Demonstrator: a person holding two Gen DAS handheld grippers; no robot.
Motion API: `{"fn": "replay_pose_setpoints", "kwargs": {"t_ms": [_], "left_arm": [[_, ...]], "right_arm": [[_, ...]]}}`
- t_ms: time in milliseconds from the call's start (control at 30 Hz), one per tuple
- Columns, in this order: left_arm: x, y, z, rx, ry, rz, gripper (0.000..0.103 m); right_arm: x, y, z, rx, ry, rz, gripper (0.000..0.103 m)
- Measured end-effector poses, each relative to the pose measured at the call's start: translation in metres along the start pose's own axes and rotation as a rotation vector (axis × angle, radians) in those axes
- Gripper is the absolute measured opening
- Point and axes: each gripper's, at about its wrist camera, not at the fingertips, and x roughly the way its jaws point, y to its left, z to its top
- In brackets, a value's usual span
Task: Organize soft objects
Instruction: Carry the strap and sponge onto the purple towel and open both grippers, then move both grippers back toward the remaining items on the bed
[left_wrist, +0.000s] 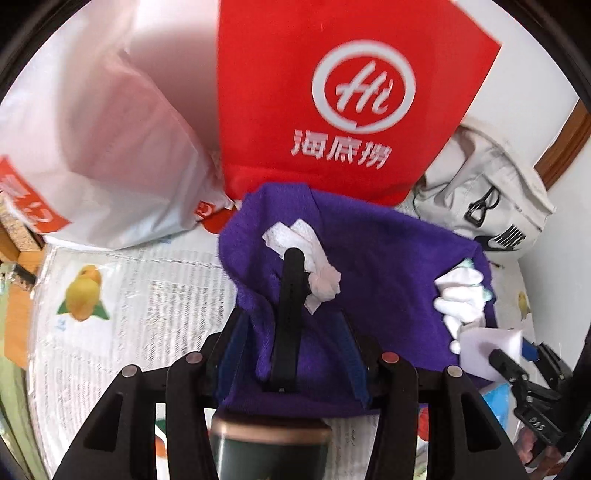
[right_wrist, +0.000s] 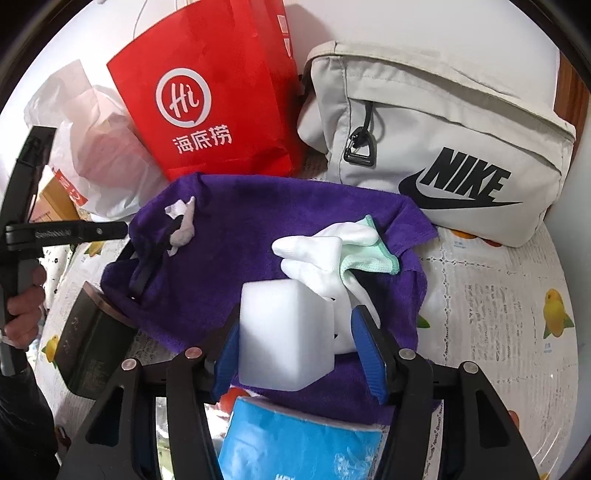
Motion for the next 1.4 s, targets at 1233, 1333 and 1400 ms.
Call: {"fn": "replay_pose_setpoints", "kwargs": {"t_ms": [1233,1333,1400], "left_arm": [[-0.168,0.004,-0.038,-0.052,-0.198,-0.159,0.066],[-0.172,0.004,-0.042,-0.042,-0.206,-0.16,0.066],[-0.174,0.005,-0.044,-0.049,-0.202,-0.162,0.066]], "right_arm": [[-0.038,0.024,-0.038,0.028,-0.018,0.005,0.061],[-0.04,0.03,-0.04,0.022,-0.014,0.007,0.061],[-0.043,0.032,-0.042,0.017,-0.015,0.002,0.061]]}}
